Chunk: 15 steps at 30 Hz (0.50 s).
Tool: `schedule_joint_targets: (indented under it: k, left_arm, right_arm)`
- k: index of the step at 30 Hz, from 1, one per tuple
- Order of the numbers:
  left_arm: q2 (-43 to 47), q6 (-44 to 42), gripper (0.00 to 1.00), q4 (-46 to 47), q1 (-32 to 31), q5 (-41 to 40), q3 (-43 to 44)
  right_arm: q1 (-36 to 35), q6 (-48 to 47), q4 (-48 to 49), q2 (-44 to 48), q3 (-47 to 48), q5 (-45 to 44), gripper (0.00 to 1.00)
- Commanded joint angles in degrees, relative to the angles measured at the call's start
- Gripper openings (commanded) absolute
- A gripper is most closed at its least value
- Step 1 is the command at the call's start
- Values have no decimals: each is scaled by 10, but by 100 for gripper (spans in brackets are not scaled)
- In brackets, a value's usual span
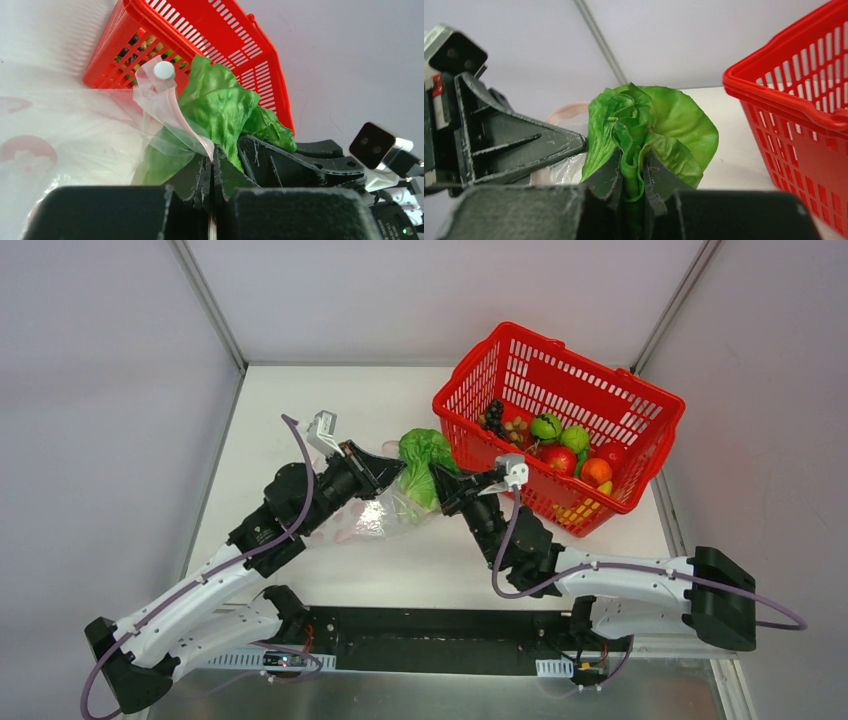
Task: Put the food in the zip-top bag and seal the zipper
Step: Place the fake vegetable in the zipper food storage bag.
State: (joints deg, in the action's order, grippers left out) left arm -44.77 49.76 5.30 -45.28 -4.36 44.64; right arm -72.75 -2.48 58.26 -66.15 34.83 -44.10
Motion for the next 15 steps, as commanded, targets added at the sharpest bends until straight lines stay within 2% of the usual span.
schedule_joint_targets:
  k: [1,7,14,15]
  left_arm:
    - [16,-45,0,-6,13,-28,25]
    - [-14,-91,4,-72,16,-5,70]
    - [-2,-164,15,-121,17,-21,84]
    - [-7,-176,14,-138,17,-18,95]
  right_arm:
    - [15,-6,-94,35,22,156,0]
    - [38,-15,-177,33,38,200,0]
    - [112,22,-320,42,68,294,0]
    - [118,20,-335,42,72,319,0]
